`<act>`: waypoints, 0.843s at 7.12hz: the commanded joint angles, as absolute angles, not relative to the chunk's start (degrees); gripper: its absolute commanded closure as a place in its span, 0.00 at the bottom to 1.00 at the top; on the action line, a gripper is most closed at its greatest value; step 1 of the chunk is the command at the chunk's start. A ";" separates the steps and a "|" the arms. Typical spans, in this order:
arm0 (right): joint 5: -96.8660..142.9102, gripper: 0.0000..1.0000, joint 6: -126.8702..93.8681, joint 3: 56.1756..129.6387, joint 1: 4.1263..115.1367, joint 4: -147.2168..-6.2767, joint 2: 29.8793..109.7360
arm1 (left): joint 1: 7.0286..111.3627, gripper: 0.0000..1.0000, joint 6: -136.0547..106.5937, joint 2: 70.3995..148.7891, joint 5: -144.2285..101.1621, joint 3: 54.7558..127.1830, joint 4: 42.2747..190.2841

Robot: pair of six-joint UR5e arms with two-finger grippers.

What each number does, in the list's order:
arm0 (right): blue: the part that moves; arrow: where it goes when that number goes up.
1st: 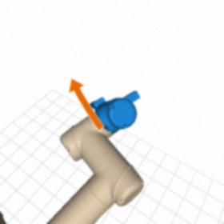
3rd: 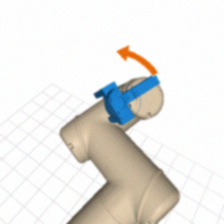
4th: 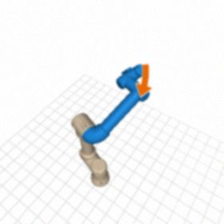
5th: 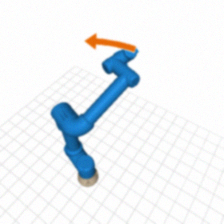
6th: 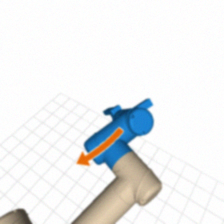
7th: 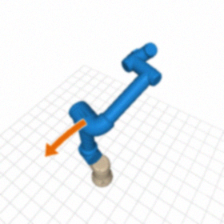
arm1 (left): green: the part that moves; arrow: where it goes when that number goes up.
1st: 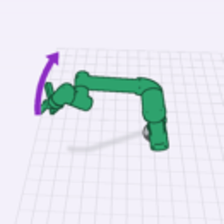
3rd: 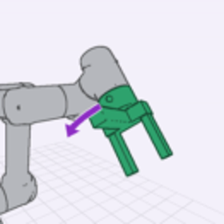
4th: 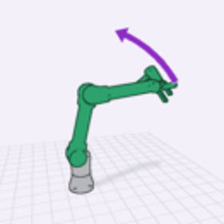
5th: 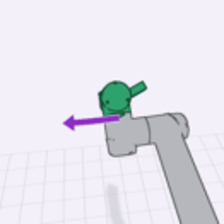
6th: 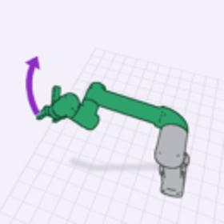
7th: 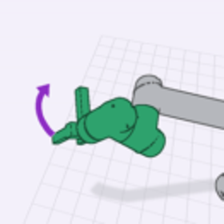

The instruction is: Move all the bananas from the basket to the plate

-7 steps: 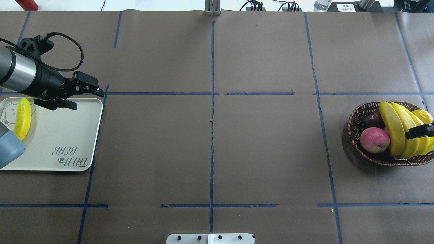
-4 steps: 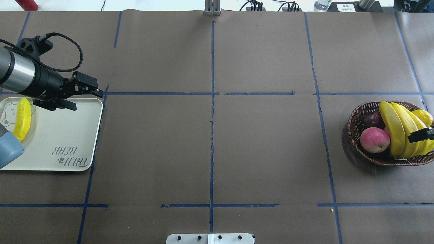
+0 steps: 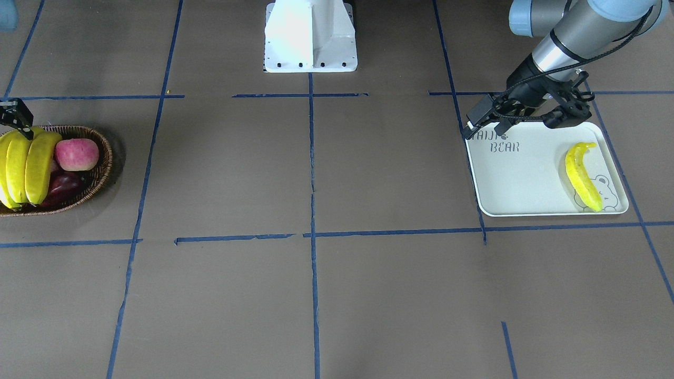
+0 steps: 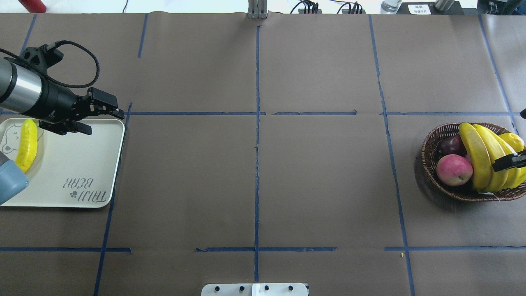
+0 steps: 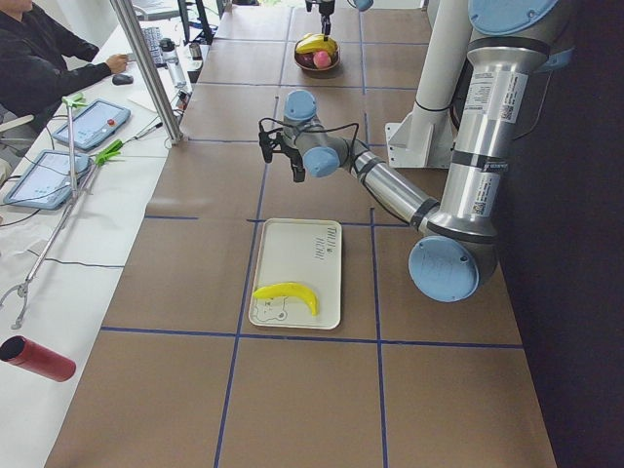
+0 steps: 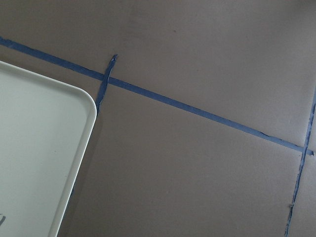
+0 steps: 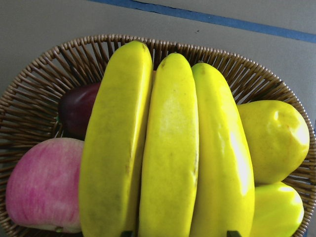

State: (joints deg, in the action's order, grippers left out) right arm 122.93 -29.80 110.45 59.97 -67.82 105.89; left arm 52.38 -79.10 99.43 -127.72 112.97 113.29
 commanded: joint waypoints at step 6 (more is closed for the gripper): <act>123.22 0.42 -29.80 109.95 59.77 -67.76 105.64 | 52.56 0.00 -79.01 99.32 -128.23 112.85 113.20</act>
